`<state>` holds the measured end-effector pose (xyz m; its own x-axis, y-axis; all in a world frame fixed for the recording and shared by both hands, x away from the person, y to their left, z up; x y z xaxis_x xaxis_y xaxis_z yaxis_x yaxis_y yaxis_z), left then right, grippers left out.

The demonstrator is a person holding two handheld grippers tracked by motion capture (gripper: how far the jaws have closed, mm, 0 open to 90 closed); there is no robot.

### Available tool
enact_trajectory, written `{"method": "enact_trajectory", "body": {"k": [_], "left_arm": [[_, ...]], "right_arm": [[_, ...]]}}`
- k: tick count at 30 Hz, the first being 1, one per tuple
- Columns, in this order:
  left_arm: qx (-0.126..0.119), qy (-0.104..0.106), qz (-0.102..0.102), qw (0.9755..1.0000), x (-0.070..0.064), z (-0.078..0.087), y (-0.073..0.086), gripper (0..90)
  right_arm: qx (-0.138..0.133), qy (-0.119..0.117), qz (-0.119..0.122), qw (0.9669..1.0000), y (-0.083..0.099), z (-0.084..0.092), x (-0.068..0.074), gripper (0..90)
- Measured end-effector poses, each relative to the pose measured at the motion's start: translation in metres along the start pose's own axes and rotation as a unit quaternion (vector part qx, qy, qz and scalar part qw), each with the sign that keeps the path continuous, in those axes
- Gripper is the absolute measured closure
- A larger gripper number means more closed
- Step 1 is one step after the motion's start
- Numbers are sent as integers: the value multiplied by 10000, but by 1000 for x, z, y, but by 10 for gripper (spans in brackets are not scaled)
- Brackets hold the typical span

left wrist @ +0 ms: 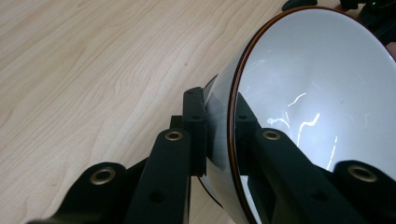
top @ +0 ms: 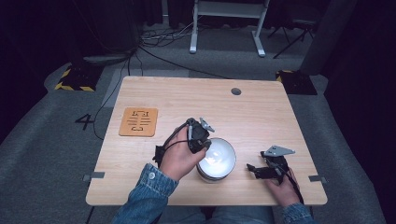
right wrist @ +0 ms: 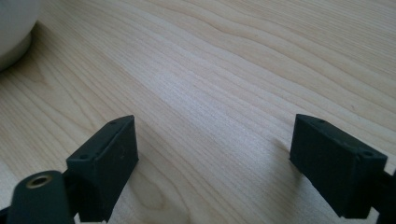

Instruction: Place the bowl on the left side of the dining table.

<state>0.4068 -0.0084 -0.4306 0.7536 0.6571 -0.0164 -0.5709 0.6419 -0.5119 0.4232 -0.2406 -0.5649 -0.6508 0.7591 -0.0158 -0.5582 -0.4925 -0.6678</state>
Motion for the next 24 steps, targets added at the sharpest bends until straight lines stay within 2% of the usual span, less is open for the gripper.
{"method": "enact_trajectory", "body": {"k": [6, 14, 15, 17, 22, 24], "left_arm": [[-57, 6, -22, 10000, -1, 8, -6, 815], [-76, -2, -47, 10000, -1, 12, -10, 813], [-81, 49, 36, 9999, -2, 12, -10, 813], [-89, 33, 11, 10000, 0, 14, -10, 813], [-137, 116, 152, 9997, 6, 17, -11, 810], [-174, 107, 271, 9994, 11, 18, -10, 811]], "right_arm": [[1, 0, 0, 10000, 0, 0, 0, 149], [1, -1, -5, 10000, 0, 0, 0, 149], [5, -2, -1, 10000, 0, 0, 0, 149], [1, -1, -3, 10000, 0, 0, 0, 149], [7, 8, -13, 10000, 0, 0, 0, 150], [8, 22, 39, 10000, 0, 0, -1, 150]]}}
Point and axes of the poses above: each handheld gripper's, and its own axes: z roughly backward along the jaws, y roughly out of its underside, x roughly to its left, the point moved 9 cm from there along -z, roughly forward along the jaws, and after that the axes turned 6 degrees about x, right-handed, at the moved point
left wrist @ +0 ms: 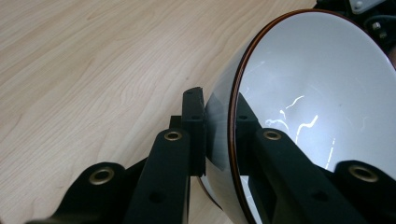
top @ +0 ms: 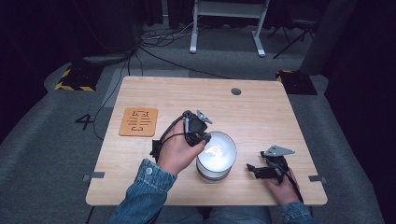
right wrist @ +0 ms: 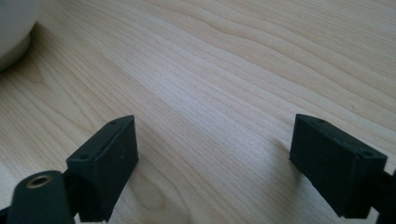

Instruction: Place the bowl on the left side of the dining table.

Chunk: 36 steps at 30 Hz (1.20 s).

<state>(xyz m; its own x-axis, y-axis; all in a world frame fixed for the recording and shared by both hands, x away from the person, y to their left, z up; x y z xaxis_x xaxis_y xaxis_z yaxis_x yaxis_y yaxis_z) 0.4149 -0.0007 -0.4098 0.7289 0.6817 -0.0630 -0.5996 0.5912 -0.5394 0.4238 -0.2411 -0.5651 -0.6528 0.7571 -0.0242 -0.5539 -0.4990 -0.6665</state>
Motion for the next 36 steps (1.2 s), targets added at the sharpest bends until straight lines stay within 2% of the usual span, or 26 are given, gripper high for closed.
{"method": "enact_trajectory", "body": {"k": [3, 4, 7, 10, 12, 14, 15, 16, 20, 21, 24, 25, 26, 27, 28, 30, 32, 33, 34, 36], "left_arm": [[-20, -83, 168, 9998, 9, 5, 1, 810], [-20, -83, 168, 9998, 9, 5, 1, 811], [-23, -138, 397, 9991, 20, 9, 3, 813], [16, -185, 421, 9989, 27, 9, 3, 812], [1, -178, 611, 9980, 36, 8, 2, 812], [-6, -184, 621, 9979, 40, 9, 1, 813], [-30, -157, 732, 9972, 47, 10, 0, 813], [-40, -227, 765, 9968, 51, 10, -1, 813], [-38, -204, 877, 9959, 62, 12, -3, 810], [-122, -203, 1002, 9947, 68, 13, -6, 811], [-119, -204, 1046, 9942, 75, 14, -7, 812], [-124, -194, 1136, 9933, 79, 15, -9, 812], [-96, -239, 1070, 9939, 83, 15, -9, 812], [-95, -196, 1175, 9928, 84, 15, -10, 811], [-96, -241, 1155, 9930, 88, 15, -11, 812], [-117, -233, 1265, 9916, 92, 16, -13, 812], [-61, -231, 1222, 9922, 96, 16, -12, 812], [-139, -241, 1394, 9899, 101, 15, -14, 812], [-139, -241, 1394, 9899, 101, 15, -14, 813], [-75, -213, 1443, 9893, 110, 15, -14, 813]], "right_arm": [[4, 1, -20, 10000, 0, 0, 0, 150], [4, 1, -20, 10000, 0, 0, 0, 150], [7, 1, -18, 10000, 0, 0, 0, 150], [6, 2, -17, 10000, 0, 0, 0, 150], [4, 2, -16, 10000, 0, 0, 0, 150], [4, 2, -18, 10000, 0, 0, 0, 150], [-4, 8, -23, 10000, 0, 0, 0, 150], [-2, 11, -20, 10000, 0, 0, 0, 150], [-3, 28, -45, 10000, 0, 0, 0, 150], [-3, 32, -48, 10000, 0, 0, 0, 150], [7, 34, -100, 9999, 0, 0, 1, 150], [6, 37, -96, 9999, 0, 0, 1, 150], [7, 38, -100, 9999, 0, 0, 1, 150], [8, 41, -105, 9999, -1, 0, 1, 150], [10, 45, -110, 9999, -1, 0, 1, 150], [12, 52, -120, 9999, -1, 0, 1, 150], [13, 50, -125, 9999, -1, 0, 1, 150], [14, 58, -112, 9999, -1, 0, 1, 150], [14, 58, -112, 9999, -1, 0, 1, 150], [19, 52, -126, 9999, -1, 0, 1, 149]]}}
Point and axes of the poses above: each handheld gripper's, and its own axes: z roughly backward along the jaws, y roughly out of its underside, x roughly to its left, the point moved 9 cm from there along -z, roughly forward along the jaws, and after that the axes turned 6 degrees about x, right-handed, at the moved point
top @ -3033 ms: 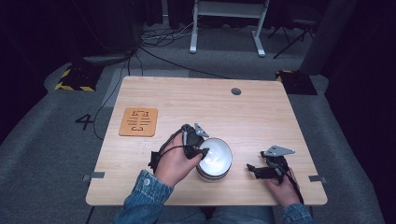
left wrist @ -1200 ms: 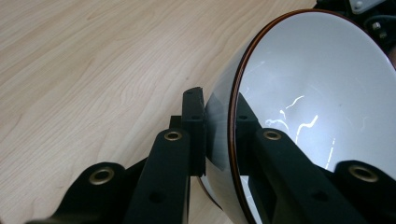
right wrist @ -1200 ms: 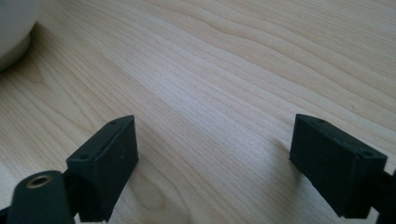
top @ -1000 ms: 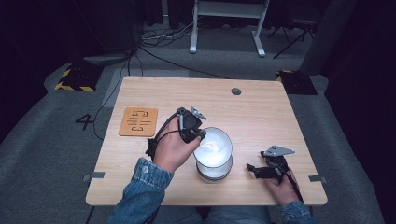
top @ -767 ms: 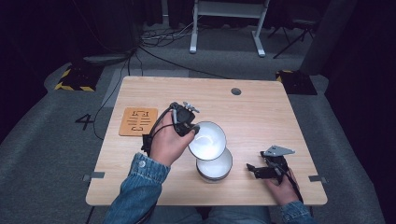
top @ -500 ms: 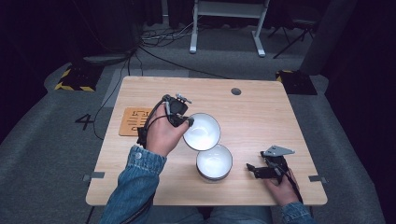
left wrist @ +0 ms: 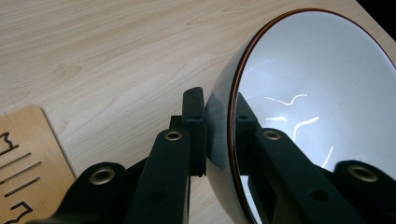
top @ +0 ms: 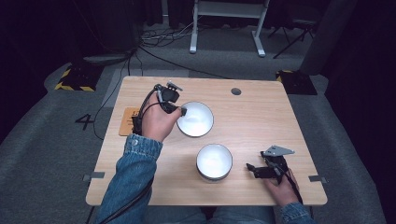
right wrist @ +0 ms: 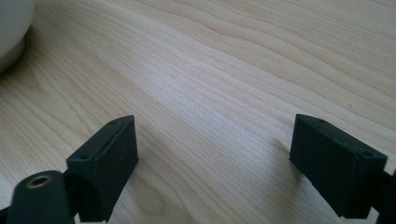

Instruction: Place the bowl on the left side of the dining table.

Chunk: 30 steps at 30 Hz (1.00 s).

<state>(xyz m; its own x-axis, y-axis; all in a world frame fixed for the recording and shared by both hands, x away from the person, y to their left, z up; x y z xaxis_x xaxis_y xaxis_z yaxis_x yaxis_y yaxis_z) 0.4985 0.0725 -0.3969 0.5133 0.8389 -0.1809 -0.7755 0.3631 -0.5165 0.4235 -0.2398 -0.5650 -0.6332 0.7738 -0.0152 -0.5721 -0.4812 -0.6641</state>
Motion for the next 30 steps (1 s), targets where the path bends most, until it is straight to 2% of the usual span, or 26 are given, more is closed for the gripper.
{"method": "enact_trajectory", "body": {"k": [1, 4, 5, 8, 10, 15, 18, 19, 20, 23, 24, 25, 26, 27, 30], "left_arm": [[-50, -2, 126, 9999, 2, -1, -2, 813], [-32, -42, 196, 9998, 9, -2, -3, 813], [-46, -25, 316, 9995, 13, -4, -6, 813], [0, -62, 347, 9994, 22, -5, -7, 813], [-34, -80, 437, 9990, 27, -6, -9, 814], [-70, 0, 620, 9981, 39, -6, -9, 813], [-17, -27, 641, 9979, 45, -5, -7, 813], [-15, -66, 734, 9973, 52, -5, -6, 813], [-15, -66, 734, 9973, 52, -5, -6, 813], [-21, -83, 1041, 9945, 66, -6, -3, 814], [-21, -83, 1041, 9945, 66, -6, -3, 814], [-4, -104, 1134, 9935, 74, -7, -1, 814], [-4, -104, 1134, 9935, 74, -7, -1, 815], [-23, -141, 1269, 9918, 82, -6, 1, 815], [-49, -183, 1362, 9905, 89, -6, 2, 815]], "right_arm": [[-2, 2, 1, 10000, 0, 0, 0, 149], [-4, 2, -10, 10000, 0, 0, 0, 150], [2, 9, 0, 10000, 0, 0, 0, 150], [5, 4, -2, 10000, 0, 0, 0, 149], [3, 7, 8, 10000, 0, 0, 0, 149], [3, 6, -3, 10000, 0, 0, 0, 149], [1, 10, 3, 10000, 0, 0, 0, 149], [1, 5, -1, 10000, 0, 0, 0, 149], [1, 5, -1, 10000, 0, 0, 0, 149], [1, 9, 3, 10000, 0, 0, 0, 149], [1, 9, 3, 10000, 0, 0, 0, 149], [3, 13, 5, 10000, 0, 0, -1, 149], [3, 13, 5, 10000, 0, 0, -1, 149], [1, 12, 4, 10000, 0, 0, 0, 149], [1, 12, 2, 10000, 0, 0, 0, 149]]}}
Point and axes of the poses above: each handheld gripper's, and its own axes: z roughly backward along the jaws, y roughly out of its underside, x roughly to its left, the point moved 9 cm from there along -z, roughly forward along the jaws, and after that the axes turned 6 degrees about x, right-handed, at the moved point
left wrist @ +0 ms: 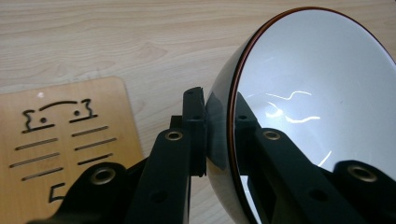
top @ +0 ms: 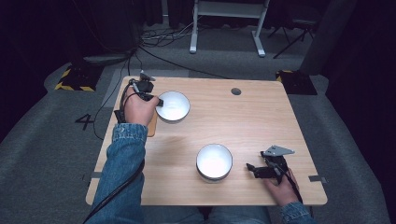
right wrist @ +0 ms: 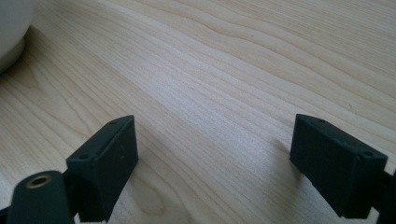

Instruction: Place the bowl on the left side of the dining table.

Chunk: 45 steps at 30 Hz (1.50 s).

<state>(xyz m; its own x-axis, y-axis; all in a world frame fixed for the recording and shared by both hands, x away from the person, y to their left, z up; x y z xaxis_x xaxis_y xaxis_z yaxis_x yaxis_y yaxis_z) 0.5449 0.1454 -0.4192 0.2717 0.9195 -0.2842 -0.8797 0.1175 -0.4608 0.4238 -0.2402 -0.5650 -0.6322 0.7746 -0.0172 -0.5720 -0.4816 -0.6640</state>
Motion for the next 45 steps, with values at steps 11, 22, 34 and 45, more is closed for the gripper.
{"method": "enact_trajectory", "body": {"k": [11, 22, 34, 45], "left_arm": [[-113, -157, 391, 9990, 36, 1, -5, 816], [35, -316, 648, 9974, 63, -5, 2, 816], [51, -205, 1063, 9941, 89, -8, 5, 817], [157, -419, 1273, 9908, 115, -14, 9, 818]], "right_arm": [[-4, -12, -9, 10000, 0, 0, 0, 149], [-7, -6, -15, 10000, 0, 0, 0, 149], [-12, -4, -30, 10000, 0, 0, 0, 148], [-10, 1, -35, 10000, 0, 0, 0, 148]]}}
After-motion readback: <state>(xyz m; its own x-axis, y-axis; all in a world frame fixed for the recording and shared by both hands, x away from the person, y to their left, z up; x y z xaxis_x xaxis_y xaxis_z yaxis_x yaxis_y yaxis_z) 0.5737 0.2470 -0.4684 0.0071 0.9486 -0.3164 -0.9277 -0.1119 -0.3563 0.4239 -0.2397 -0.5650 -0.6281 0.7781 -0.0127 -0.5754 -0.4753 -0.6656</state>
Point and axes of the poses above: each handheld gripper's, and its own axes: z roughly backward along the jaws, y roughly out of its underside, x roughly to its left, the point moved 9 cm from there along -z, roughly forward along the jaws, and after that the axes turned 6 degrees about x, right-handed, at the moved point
